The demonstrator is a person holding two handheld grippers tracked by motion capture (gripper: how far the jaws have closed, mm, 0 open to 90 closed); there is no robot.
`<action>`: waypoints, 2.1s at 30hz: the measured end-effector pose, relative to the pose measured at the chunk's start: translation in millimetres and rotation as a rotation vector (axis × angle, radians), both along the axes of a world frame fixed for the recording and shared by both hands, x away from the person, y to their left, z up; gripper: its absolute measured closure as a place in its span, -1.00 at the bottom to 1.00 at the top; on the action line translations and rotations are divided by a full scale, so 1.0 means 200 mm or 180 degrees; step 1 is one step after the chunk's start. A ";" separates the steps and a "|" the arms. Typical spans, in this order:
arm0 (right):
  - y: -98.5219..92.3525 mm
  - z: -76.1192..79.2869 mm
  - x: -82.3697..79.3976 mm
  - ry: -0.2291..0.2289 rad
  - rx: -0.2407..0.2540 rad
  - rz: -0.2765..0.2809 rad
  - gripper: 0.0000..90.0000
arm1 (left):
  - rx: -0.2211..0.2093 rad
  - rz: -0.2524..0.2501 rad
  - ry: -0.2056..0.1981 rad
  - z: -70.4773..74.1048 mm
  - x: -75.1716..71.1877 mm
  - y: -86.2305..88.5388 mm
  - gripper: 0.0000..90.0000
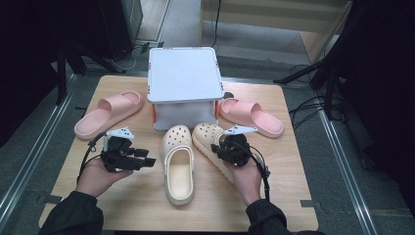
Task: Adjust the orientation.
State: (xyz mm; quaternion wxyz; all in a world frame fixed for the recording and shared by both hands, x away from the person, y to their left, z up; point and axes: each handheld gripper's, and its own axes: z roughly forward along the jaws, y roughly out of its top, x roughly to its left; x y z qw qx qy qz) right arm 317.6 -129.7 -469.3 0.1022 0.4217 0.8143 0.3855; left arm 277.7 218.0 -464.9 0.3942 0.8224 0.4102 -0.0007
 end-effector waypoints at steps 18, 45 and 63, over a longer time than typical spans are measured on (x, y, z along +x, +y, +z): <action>0.01 -0.01 -0.06 0.0064 0.0078 0.0141 0.43 | 0.0013 0.0005 -0.0001 -0.01 0.01 0.00 0.02; -0.40 0.02 -0.05 0.0069 0.0187 0.0258 0.94 | -0.0067 -0.0045 0.0117 -0.06 0.14 -0.03 0.50; -0.39 -0.16 0.16 0.0094 -0.0118 0.0110 0.87 | 0.0020 -0.0082 0.0159 -0.12 0.17 -0.10 0.48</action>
